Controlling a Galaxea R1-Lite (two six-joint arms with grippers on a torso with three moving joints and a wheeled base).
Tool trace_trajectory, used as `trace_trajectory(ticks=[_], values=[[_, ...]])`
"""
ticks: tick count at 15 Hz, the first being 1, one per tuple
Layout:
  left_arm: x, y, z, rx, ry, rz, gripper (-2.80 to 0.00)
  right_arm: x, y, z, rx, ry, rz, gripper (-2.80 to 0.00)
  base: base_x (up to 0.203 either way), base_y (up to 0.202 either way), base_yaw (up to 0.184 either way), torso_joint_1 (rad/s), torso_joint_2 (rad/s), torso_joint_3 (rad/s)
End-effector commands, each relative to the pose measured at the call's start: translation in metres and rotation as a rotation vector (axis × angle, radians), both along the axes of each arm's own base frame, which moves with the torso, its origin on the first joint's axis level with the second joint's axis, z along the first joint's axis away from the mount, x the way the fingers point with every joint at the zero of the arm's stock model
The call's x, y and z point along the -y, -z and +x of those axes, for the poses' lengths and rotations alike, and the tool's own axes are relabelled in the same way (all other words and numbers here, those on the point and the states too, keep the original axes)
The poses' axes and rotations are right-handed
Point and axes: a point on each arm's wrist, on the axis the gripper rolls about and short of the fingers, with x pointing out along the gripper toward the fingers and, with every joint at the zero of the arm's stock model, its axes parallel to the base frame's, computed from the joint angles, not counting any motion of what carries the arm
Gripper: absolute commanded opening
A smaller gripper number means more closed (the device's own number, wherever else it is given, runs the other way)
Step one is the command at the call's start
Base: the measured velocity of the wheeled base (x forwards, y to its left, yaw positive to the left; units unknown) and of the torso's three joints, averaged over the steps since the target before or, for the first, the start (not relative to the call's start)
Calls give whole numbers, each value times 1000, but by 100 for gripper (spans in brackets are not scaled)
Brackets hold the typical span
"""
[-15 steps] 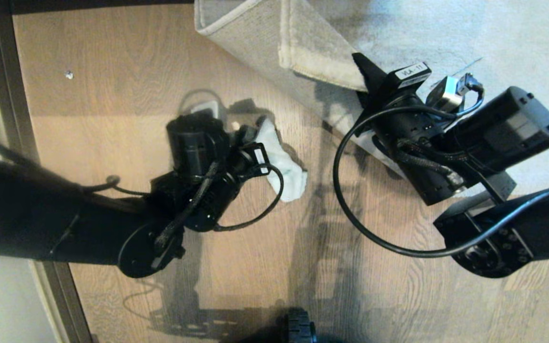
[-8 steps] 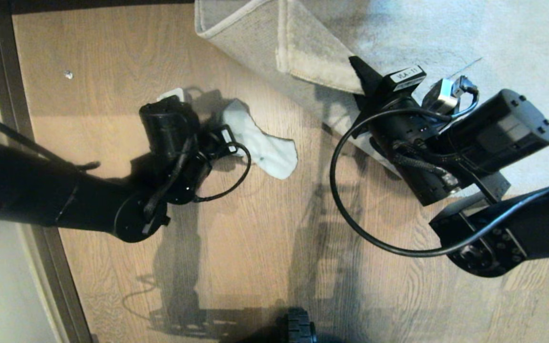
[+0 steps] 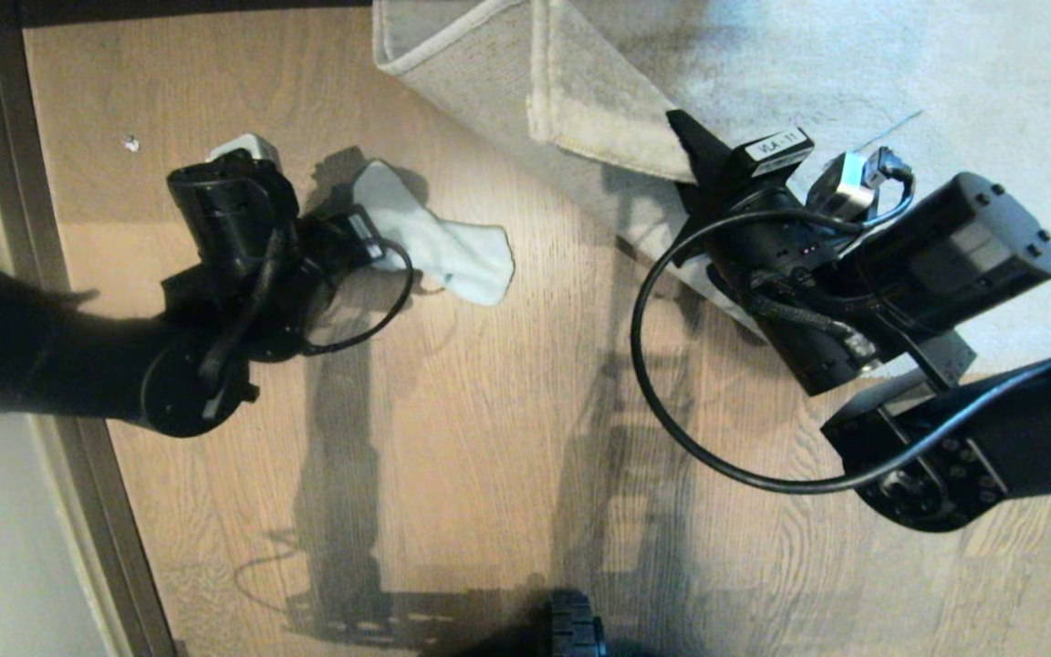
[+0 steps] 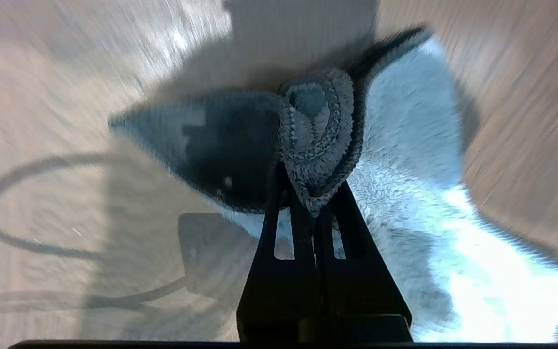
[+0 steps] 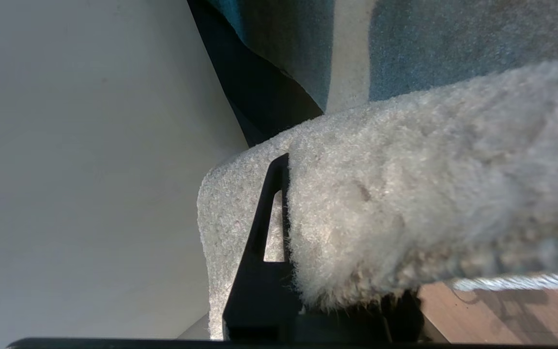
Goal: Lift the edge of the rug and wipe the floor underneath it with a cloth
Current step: Wipe the floor under the carpet with a rag
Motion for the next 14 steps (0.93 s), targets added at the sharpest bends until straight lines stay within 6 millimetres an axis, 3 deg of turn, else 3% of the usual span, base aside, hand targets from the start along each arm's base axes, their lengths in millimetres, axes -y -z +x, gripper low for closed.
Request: trace_trajectory(ticks=[1,3,6,9,14], values=[[-6,-20,-20,49,-1,-19,-280,2,-4,-3,36,-7,36,-280,0,0,0,0,0,0],[-4,-20,-41,36,29,-9,-280,3,-6,-4,39,-9,37,-280,0,0,0,0,0,0],[8,-3,-82,-29,120,22,-280,3,-5,-4,40,-17,33,-280,0,0,0,0,0,0],[35,21,-126,-105,281,70,-280,2,-3,-3,36,-18,29,-280,0,0,0,0,0,0],[82,53,-171,-195,474,158,-280,2,2,-3,16,-20,20,-280,0,0,0,0,0,0]])
